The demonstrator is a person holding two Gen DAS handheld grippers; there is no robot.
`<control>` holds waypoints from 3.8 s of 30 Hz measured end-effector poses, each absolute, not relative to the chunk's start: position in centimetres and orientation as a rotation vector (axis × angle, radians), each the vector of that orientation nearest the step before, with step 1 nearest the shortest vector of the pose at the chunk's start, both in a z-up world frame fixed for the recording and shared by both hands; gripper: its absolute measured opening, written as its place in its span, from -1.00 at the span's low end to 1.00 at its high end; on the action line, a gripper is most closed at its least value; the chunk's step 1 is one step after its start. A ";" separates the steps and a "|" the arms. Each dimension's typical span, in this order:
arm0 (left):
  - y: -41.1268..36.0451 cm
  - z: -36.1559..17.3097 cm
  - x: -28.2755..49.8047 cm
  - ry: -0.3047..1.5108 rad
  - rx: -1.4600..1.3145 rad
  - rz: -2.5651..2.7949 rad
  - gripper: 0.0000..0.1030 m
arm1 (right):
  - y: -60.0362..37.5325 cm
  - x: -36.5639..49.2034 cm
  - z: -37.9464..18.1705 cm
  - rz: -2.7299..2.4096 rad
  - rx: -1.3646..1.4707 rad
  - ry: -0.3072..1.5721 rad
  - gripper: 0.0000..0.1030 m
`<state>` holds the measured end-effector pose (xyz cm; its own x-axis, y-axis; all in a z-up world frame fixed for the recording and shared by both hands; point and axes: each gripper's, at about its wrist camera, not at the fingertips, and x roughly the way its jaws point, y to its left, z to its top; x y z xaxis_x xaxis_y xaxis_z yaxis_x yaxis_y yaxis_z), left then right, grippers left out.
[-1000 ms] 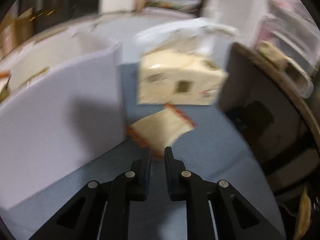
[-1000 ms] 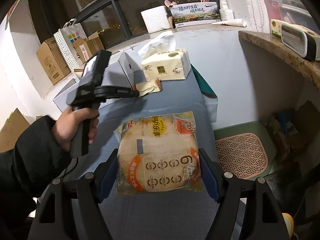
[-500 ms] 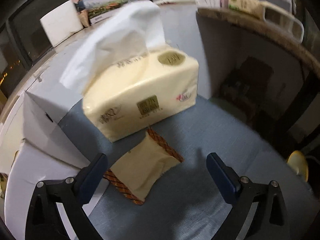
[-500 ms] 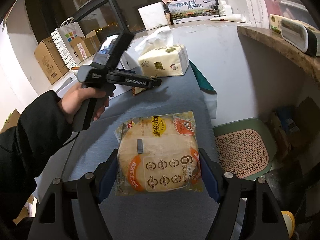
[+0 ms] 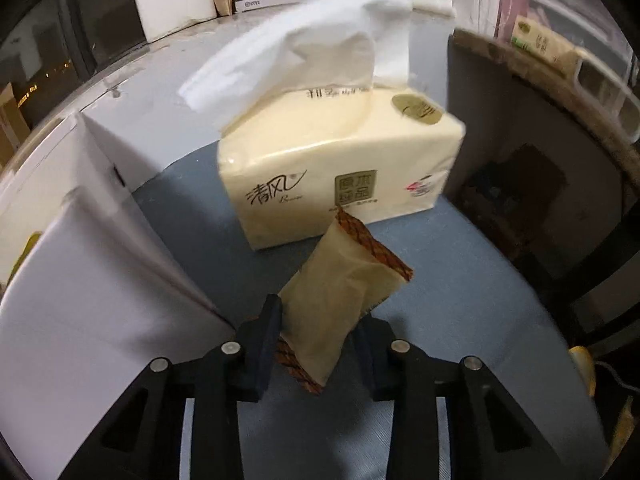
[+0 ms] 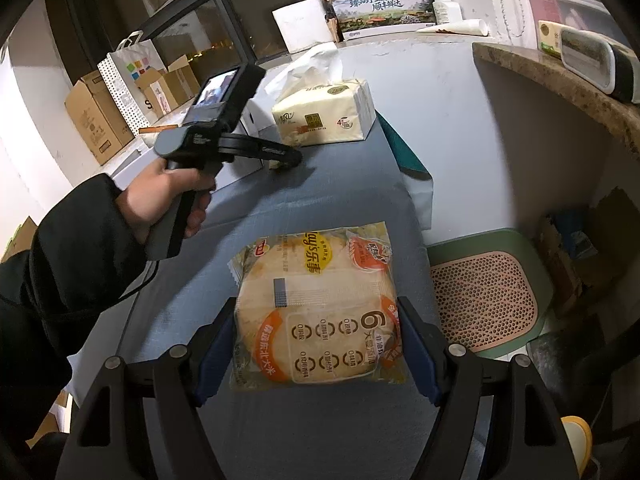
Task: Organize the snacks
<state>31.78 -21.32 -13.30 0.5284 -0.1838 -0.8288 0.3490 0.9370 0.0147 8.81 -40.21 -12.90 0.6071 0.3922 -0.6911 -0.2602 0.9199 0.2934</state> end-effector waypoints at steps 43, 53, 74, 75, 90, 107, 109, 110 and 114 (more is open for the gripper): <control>9.2 -2.0 24.3 0.658 -0.239 -0.032 0.99 | -15.0 33.6 -2.2 0.559 0.099 0.745 1.00; 6.2 0.5 19.9 0.482 -0.126 0.020 1.00 | -15.5 29.2 -1.2 0.563 -0.019 0.616 1.00; 2.3 5.0 6.1 0.477 -0.141 0.052 1.00 | -20.2 13.0 2.9 0.592 -0.014 0.476 1.00; 2.1 5.0 5.7 0.482 -0.145 0.043 1.00 | -20.6 12.4 2.7 0.584 -0.002 0.479 1.00; -0.4 4.0 2.9 0.512 -0.163 -0.033 1.00 | -23.9 6.0 2.2 0.529 0.041 0.534 1.00; -1.0 4.1 3.3 0.533 -0.145 -0.072 1.00 | -24.1 6.0 2.5 0.489 0.034 0.530 1.00; -1.0 4.1 3.3 0.535 -0.142 -0.073 1.00 | -24.1 5.9 2.6 0.489 0.034 0.526 1.00; -1.0 4.1 3.4 0.537 -0.143 -0.077 1.00 | -24.1 5.8 2.6 0.488 0.034 0.527 1.00; -1.1 4.2 3.2 0.534 -0.139 -0.078 1.00 | -24.1 5.8 2.6 0.494 0.032 0.525 1.00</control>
<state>3.24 -1.06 4.18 0.8582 -0.1100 -0.5014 0.0378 0.9876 -0.1521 5.76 -24.14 2.61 0.7511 0.4602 -0.4733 -0.4443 0.8827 0.1531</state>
